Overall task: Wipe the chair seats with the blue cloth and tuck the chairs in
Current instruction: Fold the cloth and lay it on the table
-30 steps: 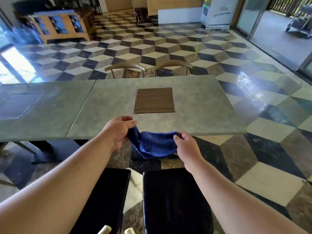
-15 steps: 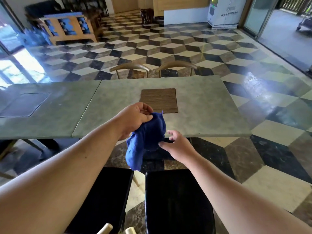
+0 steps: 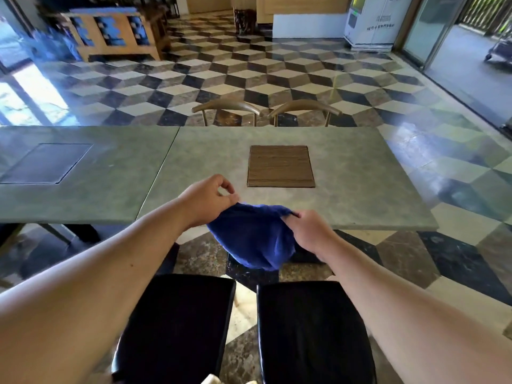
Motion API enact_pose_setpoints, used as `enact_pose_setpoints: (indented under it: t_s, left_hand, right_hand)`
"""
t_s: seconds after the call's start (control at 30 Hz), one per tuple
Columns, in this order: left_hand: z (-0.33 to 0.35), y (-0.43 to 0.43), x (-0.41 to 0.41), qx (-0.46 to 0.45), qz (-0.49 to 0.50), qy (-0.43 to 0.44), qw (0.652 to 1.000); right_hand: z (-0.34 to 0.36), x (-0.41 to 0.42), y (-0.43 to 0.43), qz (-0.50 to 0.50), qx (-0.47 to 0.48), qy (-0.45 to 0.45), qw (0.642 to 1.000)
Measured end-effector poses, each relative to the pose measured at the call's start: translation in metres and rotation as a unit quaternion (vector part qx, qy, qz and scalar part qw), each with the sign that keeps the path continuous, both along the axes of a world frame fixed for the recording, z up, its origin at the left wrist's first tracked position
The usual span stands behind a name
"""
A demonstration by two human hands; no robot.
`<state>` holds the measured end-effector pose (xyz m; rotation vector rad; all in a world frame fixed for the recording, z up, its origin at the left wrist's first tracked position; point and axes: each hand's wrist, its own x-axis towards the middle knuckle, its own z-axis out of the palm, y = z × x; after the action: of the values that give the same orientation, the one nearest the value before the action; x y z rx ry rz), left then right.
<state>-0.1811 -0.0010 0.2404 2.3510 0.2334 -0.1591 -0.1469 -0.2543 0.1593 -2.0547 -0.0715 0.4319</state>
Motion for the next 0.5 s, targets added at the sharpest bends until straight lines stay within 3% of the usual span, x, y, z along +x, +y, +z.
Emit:
enact_pose_setpoints:
  t_s: [0.1,0.2,0.27,0.33,0.4,0.5]
  left_hand:
    - [-0.009,0.026,-0.005,0.108,-0.06,0.094,0.988]
    - [-0.014,0.052,-0.003,0.241,-0.116,0.107,0.958]
    - [-0.013,0.068,0.0,0.231,-0.105,0.098,0.962]
    - [-0.014,0.081,0.003,0.131,-0.067,0.082,0.986]
    - [-0.015,0.091,0.004,-0.043,0.0,0.059,0.997]
    - [-0.016,0.097,0.002,-0.316,0.066,0.064,0.944]
  right_hand:
    - [0.018,0.011,0.024,0.025,-0.04,-0.033,0.998]
    - [0.035,0.015,0.052,0.039,-0.058,-0.04,0.997]
    - [0.046,0.014,0.069,-0.001,-0.025,-0.018,1.0]
    - [0.054,0.013,0.08,-0.07,0.037,0.027,0.996]
    - [0.058,0.012,0.085,-0.125,0.11,0.081,0.983]
    - [0.062,0.007,0.089,-0.131,0.201,0.147,0.96]
